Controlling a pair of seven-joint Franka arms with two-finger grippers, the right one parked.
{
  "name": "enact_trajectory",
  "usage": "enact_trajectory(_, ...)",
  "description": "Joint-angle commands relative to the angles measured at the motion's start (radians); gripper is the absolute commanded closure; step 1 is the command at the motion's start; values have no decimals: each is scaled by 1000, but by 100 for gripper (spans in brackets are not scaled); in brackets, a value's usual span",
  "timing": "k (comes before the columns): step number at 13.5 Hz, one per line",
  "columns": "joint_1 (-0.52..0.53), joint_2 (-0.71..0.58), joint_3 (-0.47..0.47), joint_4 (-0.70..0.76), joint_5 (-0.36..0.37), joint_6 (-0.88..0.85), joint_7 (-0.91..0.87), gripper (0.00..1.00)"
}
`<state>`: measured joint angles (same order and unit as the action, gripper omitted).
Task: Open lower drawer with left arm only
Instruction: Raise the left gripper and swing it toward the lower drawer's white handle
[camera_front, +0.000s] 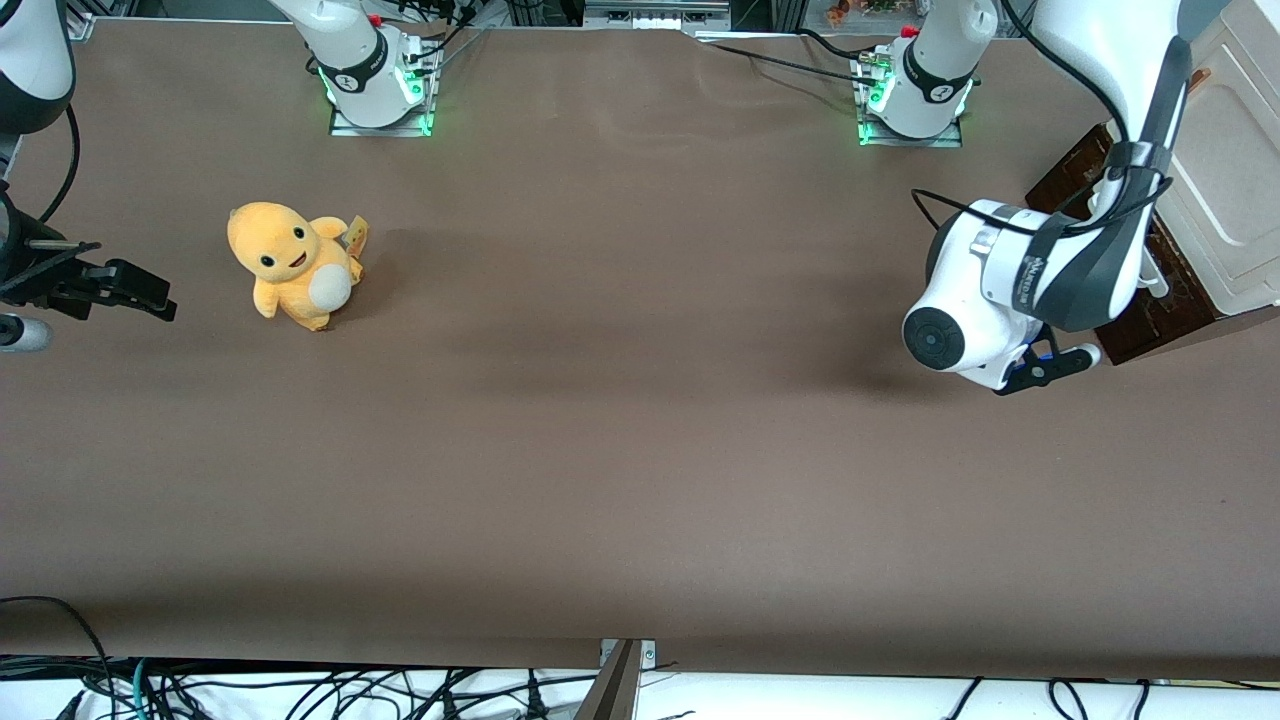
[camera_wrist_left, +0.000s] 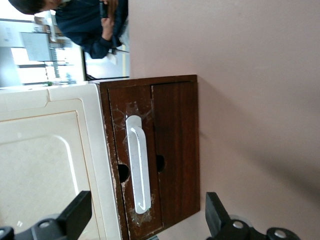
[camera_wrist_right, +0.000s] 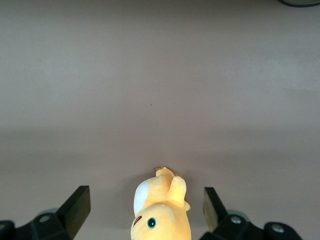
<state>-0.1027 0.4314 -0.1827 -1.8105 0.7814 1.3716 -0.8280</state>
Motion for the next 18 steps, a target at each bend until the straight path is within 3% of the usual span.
enact_trajectory(1,14,12,-24,-101,96,9,-113,0)
enact_trajectory(10,66,27,-23,-211,108,0,-249,0)
enact_trajectory(18,78,87,-23,-245,176,-62,-339,0)
